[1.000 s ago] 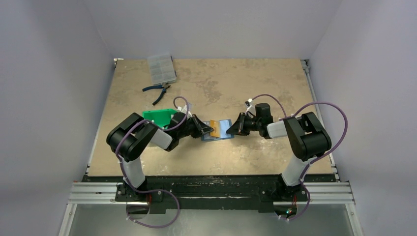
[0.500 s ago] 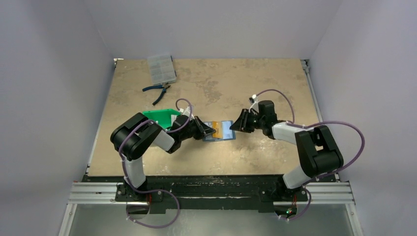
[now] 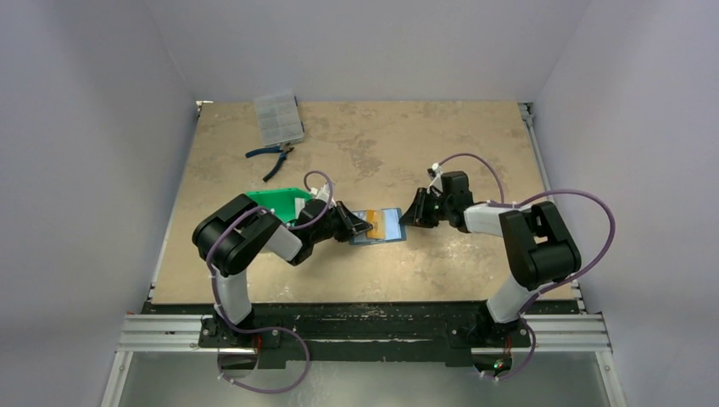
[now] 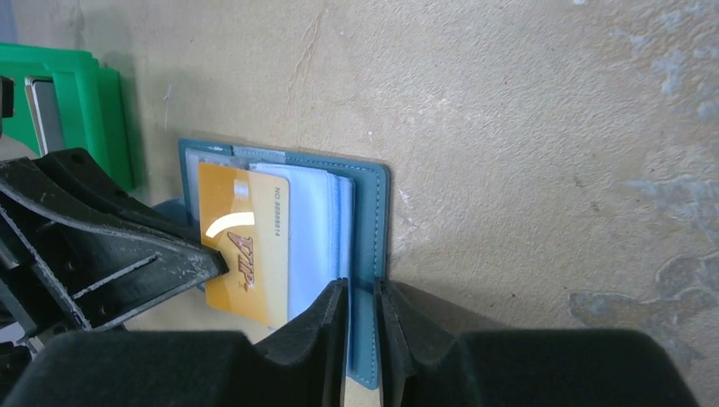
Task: Put the credit cards into the card holder
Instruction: Insert the credit card into the card holder.
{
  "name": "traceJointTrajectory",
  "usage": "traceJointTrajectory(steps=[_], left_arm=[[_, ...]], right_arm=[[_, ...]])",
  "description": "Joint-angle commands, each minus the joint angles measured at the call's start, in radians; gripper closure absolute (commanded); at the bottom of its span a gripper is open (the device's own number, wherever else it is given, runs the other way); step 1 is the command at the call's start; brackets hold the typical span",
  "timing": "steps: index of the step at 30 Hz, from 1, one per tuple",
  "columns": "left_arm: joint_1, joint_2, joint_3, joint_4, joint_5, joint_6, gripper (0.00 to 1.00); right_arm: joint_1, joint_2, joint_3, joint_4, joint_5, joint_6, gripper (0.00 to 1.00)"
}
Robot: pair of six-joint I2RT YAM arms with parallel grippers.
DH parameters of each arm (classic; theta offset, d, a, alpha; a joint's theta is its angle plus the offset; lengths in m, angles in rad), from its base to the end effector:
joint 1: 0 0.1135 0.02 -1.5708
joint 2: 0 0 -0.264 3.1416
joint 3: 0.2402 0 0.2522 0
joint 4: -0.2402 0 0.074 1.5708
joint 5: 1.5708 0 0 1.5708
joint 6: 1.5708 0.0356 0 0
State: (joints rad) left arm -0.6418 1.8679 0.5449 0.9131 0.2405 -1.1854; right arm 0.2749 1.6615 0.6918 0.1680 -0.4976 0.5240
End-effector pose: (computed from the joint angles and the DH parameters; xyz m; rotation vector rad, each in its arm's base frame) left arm 0.2473 -0.1954 0.0999 -0.4336 2.2218 -1.3382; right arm 0.2891 0.0992 0.1327 0.0544 2.4633 0.9594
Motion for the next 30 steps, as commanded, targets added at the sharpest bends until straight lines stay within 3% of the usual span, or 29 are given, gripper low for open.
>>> traceJointTrajectory(steps=[1, 10, 17, 20, 26, 30], left_arm=[[-0.032, 0.035, 0.020, 0.031, -0.028, 0.013, 1.00], [-0.122, 0.032, 0.029, 0.054, -0.209, -0.016, 1.00], [-0.151, 0.082, 0.077, 0.054, -0.169, -0.034, 1.00], [-0.155, 0.055, 0.090, -0.022, -0.165, 0.002, 1.00], [-0.157, -0.037, 0.174, -0.357, -0.138, 0.126, 0.70], [-0.157, -0.072, 0.194, -0.472, -0.132, 0.173, 0.63]], right_arm=[[0.010, 0.022, -0.026, 0.055, -0.049, 0.010, 0.79], [0.012, 0.022, -0.052, 0.099, -0.077, 0.032, 0.87], [0.012, 0.017, -0.056, 0.107, -0.083, 0.036, 0.89], [0.012, 0.016, -0.058, 0.105, -0.082, 0.034, 0.89], [0.012, 0.012, -0.057, 0.099, -0.079, 0.027, 0.89], [0.013, 0.006, -0.058, 0.093, -0.075, 0.023, 0.89]])
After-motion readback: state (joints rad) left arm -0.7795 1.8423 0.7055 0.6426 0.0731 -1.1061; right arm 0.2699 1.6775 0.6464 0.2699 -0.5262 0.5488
